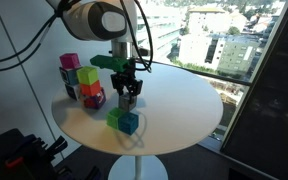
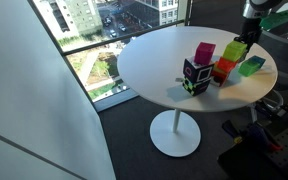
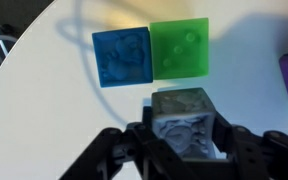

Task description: Remove the gray block from the green block top and put it on the table behind the green block

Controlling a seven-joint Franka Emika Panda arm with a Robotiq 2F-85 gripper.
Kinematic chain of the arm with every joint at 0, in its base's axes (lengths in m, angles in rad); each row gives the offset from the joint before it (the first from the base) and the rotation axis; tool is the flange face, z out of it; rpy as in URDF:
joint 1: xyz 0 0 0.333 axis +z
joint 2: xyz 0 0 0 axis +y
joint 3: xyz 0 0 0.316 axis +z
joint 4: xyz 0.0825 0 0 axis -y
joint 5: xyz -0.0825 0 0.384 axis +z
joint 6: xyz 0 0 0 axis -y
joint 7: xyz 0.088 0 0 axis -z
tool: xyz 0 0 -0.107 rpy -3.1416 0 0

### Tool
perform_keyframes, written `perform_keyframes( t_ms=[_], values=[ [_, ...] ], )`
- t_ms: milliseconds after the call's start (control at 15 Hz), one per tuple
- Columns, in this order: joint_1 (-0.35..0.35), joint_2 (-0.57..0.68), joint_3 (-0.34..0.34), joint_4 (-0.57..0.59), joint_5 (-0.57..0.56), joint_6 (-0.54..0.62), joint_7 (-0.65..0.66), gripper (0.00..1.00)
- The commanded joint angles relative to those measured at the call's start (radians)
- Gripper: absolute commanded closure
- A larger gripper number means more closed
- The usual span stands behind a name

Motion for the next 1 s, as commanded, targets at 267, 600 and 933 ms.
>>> perform_keyframes(
  t_ms=[267,600,933],
  values=[
    [0.006,-0.02,0.002,-0.032,0.005,0.035,0.024,0.69],
    [0.004,-0.023,0.003,-0.061,0.013,0.091,0.013,0.69],
    [0.002,-0.025,0.004,-0.086,0.024,0.125,0.006,0.69]
  ],
)
